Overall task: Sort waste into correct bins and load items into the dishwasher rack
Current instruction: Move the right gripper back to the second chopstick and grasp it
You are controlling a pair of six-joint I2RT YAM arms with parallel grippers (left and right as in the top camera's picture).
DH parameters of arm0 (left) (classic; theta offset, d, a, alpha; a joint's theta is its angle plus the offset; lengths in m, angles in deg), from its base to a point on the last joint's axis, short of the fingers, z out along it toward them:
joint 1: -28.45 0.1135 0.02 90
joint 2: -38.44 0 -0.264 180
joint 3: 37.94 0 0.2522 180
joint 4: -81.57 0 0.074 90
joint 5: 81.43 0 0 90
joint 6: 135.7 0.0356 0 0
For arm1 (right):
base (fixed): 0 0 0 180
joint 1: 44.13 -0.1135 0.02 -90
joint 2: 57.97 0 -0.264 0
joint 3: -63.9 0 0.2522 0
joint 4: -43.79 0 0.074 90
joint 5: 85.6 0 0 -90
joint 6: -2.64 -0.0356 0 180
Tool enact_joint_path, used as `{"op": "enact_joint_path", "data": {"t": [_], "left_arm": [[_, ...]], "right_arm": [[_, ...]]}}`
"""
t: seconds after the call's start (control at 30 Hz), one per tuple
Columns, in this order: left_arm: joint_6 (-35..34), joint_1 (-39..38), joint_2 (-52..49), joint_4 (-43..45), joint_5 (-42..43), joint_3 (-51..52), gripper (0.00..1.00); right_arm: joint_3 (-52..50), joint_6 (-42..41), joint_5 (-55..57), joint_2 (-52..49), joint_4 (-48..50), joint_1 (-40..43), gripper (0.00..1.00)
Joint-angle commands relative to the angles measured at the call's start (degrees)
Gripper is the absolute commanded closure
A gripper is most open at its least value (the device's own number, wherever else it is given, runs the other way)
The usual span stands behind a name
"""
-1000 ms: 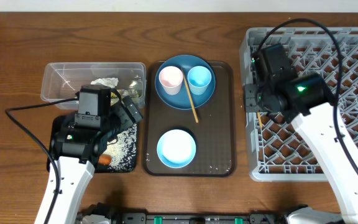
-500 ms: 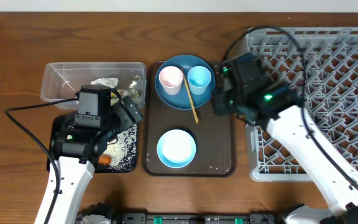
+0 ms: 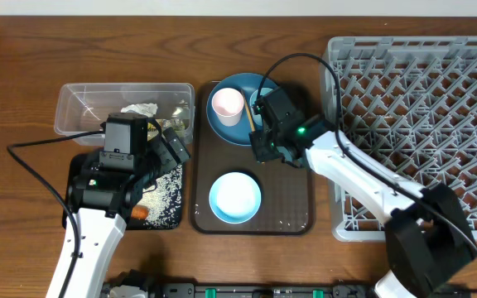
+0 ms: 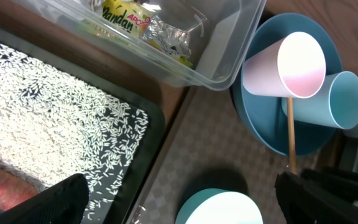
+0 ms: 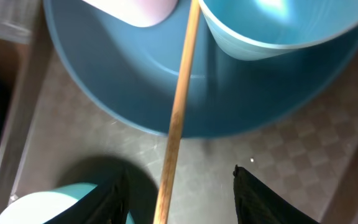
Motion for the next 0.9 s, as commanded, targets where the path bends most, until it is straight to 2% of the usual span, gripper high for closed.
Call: {"op": "enact_joint_path", "data": {"t": [0.0,0.33,0.37,0.47,0.57,0.87], "left_arm": [[0.2,0.2,-0.2,0.0,-0.5,-0.8,0.02],[0.2,0.2,-0.2,0.0,-0.5,-0.8,0.02],[0.2,0.2,-0.2,0.0,-0.5,-0.8,0.02],[0.2,0.2,-0.2,0.0,-0.5,-0.8,0.02],[0.2,0.2,-0.2,0.0,-0.5,-0.8,0.02],[0.2,0.2,-0.2,0.0,-0.5,-0.8,0.02]], "right_arm": [[-0.3,-0.3,0.0,-1.7,1.2,-1.5,0.47],[-0.3,-0.3,2.2,-4.1,2.0,-2.5,0.53],[-0.3,-0.3,2.3,-4.2,2.0,-2.6,0.56],[-0.3,-0.3,2.4,-4.2,2.0,-2.6,0.73],[-0.3,-0.3,2.4,-4.2,1.7,-2.6,0.83],[-0.3,-0.4,2.4,-3.9,1.2,-2.6,0.93]]}}
